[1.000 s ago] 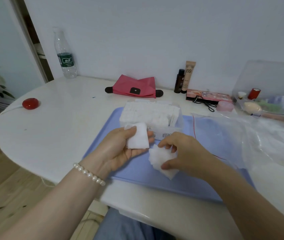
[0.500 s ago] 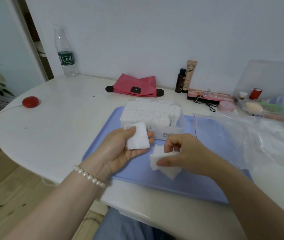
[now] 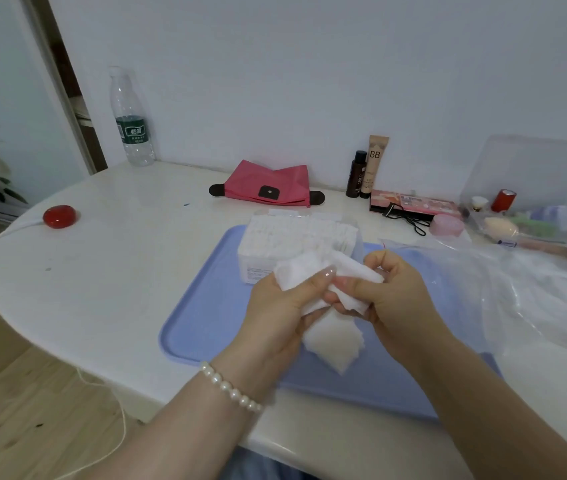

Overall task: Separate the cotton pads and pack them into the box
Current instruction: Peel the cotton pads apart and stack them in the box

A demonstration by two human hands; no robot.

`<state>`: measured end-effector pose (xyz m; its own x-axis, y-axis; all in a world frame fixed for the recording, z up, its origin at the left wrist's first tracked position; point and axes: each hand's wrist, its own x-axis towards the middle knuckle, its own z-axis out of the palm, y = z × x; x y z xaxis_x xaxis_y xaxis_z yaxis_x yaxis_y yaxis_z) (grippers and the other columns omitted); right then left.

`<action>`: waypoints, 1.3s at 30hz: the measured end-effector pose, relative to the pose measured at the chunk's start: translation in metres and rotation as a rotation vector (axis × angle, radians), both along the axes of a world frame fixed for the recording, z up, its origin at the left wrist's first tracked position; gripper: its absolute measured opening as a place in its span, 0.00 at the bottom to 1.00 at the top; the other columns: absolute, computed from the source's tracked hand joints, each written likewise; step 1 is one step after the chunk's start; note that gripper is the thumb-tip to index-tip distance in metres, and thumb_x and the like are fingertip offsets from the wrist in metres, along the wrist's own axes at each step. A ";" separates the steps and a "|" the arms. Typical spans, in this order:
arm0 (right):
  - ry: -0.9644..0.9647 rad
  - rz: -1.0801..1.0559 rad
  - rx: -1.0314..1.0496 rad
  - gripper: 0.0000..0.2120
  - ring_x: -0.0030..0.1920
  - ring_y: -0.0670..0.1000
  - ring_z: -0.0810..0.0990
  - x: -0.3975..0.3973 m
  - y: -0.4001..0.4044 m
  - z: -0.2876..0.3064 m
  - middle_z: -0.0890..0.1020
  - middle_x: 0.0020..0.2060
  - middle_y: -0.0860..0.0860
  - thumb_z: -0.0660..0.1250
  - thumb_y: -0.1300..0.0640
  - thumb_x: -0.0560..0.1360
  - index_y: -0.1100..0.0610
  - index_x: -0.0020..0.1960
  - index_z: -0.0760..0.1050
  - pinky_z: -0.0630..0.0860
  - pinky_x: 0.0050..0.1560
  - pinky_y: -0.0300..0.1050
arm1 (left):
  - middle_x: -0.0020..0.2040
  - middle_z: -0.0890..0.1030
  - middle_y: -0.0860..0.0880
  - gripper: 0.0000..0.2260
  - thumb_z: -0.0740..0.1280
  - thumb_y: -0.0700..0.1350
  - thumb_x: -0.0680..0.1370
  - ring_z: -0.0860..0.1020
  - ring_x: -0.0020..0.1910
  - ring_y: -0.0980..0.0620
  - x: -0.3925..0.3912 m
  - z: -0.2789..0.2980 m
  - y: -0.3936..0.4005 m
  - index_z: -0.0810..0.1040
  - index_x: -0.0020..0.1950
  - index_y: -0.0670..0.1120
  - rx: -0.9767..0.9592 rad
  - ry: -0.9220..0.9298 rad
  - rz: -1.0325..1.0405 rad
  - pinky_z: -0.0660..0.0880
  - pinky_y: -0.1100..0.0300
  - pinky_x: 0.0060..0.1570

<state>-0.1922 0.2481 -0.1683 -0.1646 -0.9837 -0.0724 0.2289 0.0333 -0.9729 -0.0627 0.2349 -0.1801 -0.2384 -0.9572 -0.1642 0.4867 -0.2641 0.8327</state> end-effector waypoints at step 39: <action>0.083 -0.016 -0.032 0.13 0.27 0.51 0.72 -0.013 -0.004 0.010 0.79 0.30 0.54 0.72 0.64 0.66 0.55 0.26 0.74 0.68 0.22 0.37 | 0.54 0.82 0.41 0.11 0.57 0.39 0.81 0.81 0.55 0.45 0.008 0.006 -0.010 0.77 0.57 0.38 0.006 0.082 -0.098 0.77 0.52 0.55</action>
